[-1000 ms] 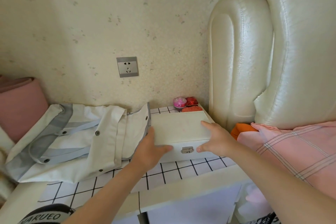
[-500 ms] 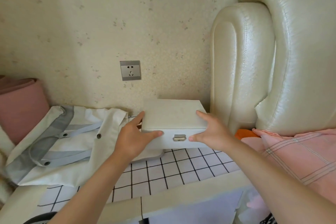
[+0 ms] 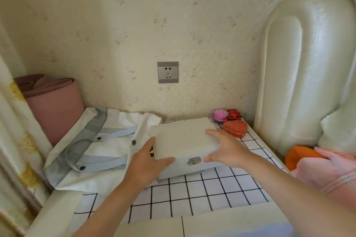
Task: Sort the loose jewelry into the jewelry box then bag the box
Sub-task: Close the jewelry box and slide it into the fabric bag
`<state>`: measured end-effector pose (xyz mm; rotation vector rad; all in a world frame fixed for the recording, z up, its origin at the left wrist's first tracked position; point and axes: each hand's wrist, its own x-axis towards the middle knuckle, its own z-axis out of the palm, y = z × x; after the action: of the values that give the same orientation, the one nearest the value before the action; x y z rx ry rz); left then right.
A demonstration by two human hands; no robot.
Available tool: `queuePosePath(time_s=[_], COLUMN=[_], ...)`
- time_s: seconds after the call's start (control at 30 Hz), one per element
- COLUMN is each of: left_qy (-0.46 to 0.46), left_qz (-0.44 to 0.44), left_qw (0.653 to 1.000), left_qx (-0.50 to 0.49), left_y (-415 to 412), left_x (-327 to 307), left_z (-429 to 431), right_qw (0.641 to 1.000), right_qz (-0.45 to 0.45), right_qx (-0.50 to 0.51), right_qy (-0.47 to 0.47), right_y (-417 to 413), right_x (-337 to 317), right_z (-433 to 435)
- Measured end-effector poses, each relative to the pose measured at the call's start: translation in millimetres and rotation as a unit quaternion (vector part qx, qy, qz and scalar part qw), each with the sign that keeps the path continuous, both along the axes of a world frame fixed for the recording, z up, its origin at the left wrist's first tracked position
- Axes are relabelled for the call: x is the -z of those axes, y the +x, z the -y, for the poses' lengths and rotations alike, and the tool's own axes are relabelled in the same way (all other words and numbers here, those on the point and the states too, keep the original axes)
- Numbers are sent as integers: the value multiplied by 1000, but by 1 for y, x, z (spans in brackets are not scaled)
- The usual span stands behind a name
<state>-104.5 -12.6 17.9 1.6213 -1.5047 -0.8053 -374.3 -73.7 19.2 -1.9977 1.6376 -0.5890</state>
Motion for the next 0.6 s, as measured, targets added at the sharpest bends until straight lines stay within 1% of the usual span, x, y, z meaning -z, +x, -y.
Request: queuePosePath(time_s=[0.03,0.1,0.17,0.2,0.23,0.3,0.37,0.47,0.53,0.6], left_qy=[1,2,7,15,25,47,80,123,113,77], left_qz=[17,106,197,212,211,200,185,138,110,78], left_qw=[1000,994,979,974,972,970,967,963,972,986], left_qx=[8,20,50,74,101,131,153,197,177,122], left_y=[3,7,11,14,17,23,26,29,28,24], left_x=[1,2,2,2,2,2,0,-4,-5,-1], left_z=[2,8,16,21,26,35,44,56,66,81], right_qw=[1000,999,993,985,975,954,936,910,896,881], right_qz=[-4,-40,-116,-162,-201,-246,-269,-297,-310,-320], right_qx=[-2,-6,-19,-33,-53,-102,-145,-165,-169,-177], right_qy=[0,-1,-26,-54,-84,-134,-177,-235,-270,-300], right_y=[0,1,5,10,16,31,48,63,67,69], right_x=[1,2,2,1,0,4,12,26,31,33], right_z=[1,2,1,-1,-4,-12,-19,-20,-18,-17])
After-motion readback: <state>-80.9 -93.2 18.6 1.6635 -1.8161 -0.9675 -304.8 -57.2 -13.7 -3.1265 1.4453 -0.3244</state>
